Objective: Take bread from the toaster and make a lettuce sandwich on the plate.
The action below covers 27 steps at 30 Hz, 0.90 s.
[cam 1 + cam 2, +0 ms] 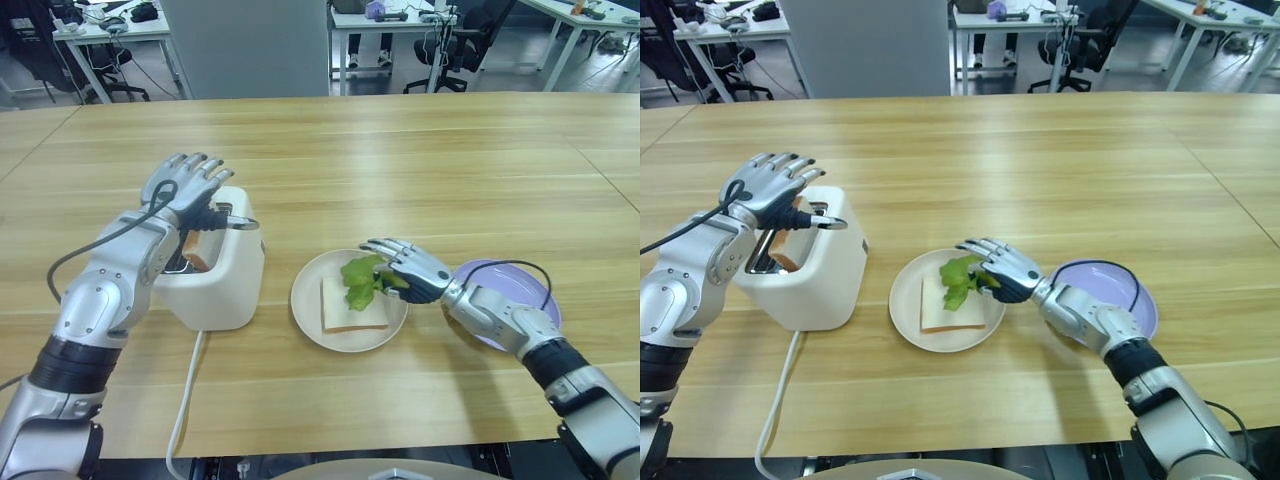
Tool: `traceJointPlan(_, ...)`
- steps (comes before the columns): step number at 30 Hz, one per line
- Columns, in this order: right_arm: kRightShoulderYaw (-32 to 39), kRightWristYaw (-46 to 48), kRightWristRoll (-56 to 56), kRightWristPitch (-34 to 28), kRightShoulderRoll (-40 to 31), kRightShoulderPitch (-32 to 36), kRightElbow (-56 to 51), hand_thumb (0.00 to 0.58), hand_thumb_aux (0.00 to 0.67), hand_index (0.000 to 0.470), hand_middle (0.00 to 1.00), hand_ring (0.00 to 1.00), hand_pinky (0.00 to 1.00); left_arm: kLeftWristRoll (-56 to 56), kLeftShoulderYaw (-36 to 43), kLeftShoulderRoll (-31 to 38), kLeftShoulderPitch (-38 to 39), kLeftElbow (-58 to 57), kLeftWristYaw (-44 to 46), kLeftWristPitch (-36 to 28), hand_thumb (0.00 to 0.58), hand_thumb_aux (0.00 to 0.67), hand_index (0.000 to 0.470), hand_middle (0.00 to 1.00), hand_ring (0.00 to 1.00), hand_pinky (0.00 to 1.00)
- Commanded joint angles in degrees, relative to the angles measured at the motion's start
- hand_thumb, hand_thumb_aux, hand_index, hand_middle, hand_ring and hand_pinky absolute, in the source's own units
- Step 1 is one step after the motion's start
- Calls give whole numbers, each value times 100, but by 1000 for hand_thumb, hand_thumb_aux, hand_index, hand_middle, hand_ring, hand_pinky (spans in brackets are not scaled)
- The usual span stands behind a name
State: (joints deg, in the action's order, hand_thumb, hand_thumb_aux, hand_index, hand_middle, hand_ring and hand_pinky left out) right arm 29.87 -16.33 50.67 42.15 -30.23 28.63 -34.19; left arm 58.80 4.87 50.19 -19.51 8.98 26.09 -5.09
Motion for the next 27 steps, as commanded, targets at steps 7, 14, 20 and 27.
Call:
traceJointPlan(7, 343, -218, 22, 545, 425, 471, -1190, 580, 670, 460, 0, 0, 0, 290, -81, 148, 178, 125, 468, -537, 0, 0, 0, 0, 0, 0)
traceJointPlan(14, 349, -585, 41, 535, 624, 707, -1232, 580, 670, 460, 0, 0, 0, 285, -323, 249, 213, 390, 515, -684, 0, 0, 0, 0, 0, 0)
traceJointPlan(20, 555, -665, 180, 507, 783, 776, -1386, 580, 670, 460, 0, 0, 0, 226, -472, 278, 383, 414, 485, -749, 0, 0, 0, 0, 0, 0)
traceJointPlan(27, 632, -693, 246, 382, 767, 755, -1399, 563, 554, 381, 0, 0, 0, -14, -259, 149, 500, 73, 541, -678, 0, 0, 0, 0, 0, 0)
